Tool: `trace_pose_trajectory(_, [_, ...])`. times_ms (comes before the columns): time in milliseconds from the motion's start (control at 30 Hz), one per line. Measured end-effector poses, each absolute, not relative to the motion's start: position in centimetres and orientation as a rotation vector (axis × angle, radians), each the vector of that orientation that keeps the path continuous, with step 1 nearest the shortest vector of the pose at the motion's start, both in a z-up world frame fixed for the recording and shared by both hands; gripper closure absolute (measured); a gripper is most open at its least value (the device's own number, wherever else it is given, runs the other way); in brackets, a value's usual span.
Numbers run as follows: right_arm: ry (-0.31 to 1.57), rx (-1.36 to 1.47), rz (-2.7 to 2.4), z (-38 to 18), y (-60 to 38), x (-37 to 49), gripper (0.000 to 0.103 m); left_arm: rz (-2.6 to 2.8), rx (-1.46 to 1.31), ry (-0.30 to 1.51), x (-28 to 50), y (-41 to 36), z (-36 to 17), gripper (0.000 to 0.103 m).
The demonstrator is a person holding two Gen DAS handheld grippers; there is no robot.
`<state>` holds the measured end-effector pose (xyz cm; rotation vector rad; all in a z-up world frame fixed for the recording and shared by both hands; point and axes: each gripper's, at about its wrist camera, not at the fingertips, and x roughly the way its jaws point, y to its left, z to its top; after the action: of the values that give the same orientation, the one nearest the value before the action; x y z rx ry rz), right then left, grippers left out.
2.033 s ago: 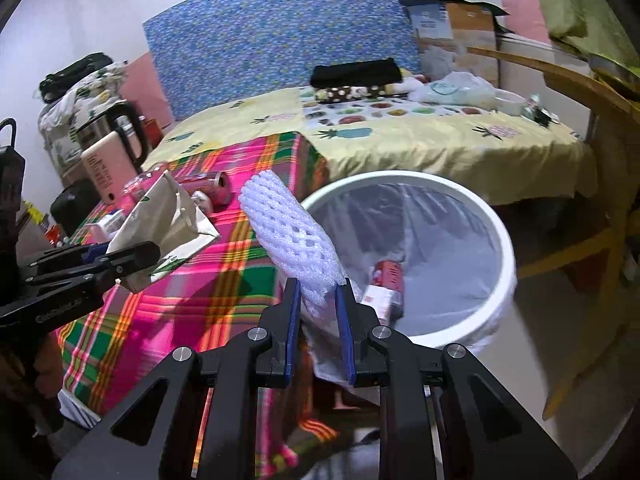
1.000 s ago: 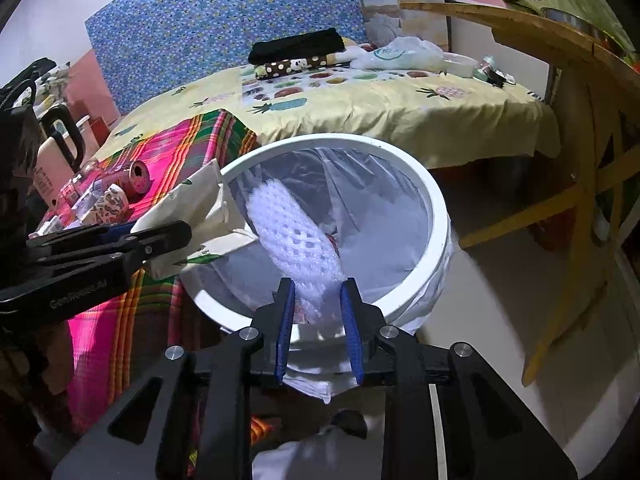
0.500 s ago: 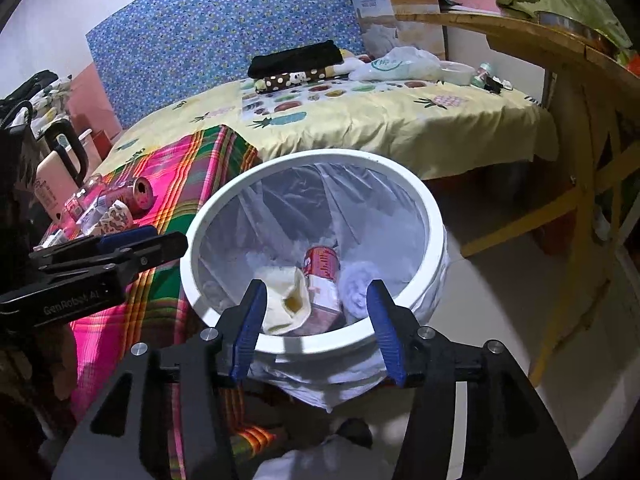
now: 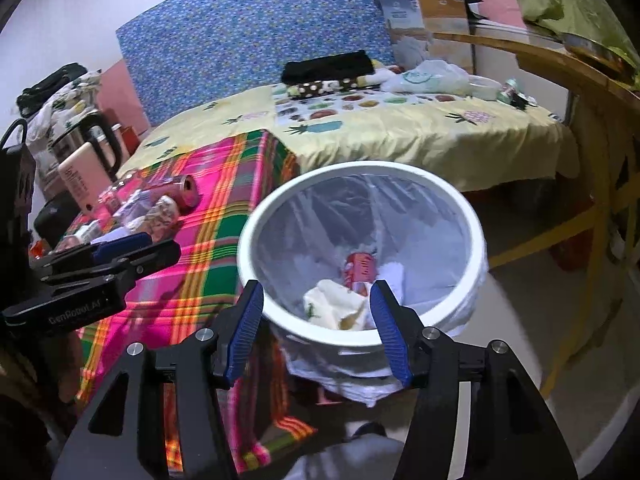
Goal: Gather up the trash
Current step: 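Move both open tools back toward the remaining items on the table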
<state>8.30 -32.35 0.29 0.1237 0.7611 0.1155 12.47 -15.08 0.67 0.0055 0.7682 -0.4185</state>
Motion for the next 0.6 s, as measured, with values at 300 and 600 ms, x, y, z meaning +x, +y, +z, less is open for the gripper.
trace_pose_trajectory(300, [0.758,0.109,0.193,0.7,-29.7,7.6,0.046,-0.354,-0.015,0.746,10.6,-11.5,0.8,0.047])
trace_pose_trajectory(600, [0.781,0.048,0.249,0.4,-26.8,7.3,0.046,-0.272,-0.055,0.74,9.3,-7.9,0.2,0.047])
